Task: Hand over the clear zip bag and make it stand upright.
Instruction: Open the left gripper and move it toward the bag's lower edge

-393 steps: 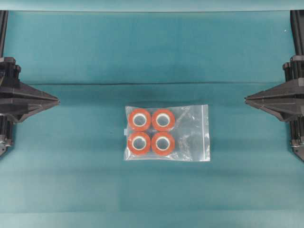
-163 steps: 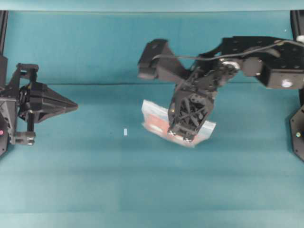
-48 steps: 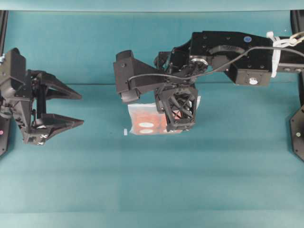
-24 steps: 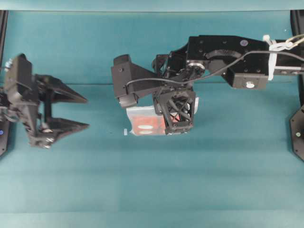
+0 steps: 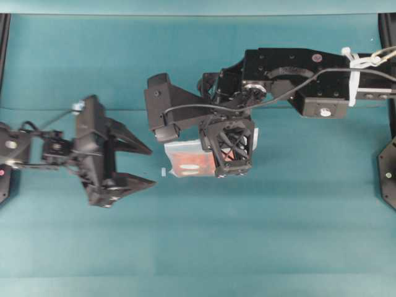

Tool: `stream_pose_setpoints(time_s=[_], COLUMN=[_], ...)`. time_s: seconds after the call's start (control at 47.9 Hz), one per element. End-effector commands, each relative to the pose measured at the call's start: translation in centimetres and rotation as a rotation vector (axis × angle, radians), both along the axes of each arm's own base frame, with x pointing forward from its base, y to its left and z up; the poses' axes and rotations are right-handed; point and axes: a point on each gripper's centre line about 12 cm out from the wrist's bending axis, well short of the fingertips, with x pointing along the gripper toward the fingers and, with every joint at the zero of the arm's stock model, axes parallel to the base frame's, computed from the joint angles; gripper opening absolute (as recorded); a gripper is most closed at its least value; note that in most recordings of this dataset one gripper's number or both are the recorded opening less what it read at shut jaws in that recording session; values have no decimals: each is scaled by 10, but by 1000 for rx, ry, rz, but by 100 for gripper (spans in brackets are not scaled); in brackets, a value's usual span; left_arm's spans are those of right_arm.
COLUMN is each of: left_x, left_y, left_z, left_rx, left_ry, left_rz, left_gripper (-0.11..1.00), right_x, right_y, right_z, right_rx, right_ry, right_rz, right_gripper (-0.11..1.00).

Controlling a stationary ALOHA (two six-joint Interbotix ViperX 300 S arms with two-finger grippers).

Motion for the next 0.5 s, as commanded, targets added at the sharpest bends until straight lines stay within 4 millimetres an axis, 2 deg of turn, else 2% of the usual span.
stream_pose_setpoints(time_s=[0.0,0.229,0.48], left_x=[9,29,58], left_y=[4,7,5], left_z=[-5,-30,-41], left_rx=[-2,-4,-3], left_ry=[-21,5,-3], left_rz=[14,21,13], left_gripper=[99,99,99], right_x=[1,1,0], right_y=[2,2,2], right_z=[9,7,6], right_rx=[-3,-3,0], right_ry=[-25,-22,-19], right_rz=[1,0,-2], right_gripper=[0,0,0])
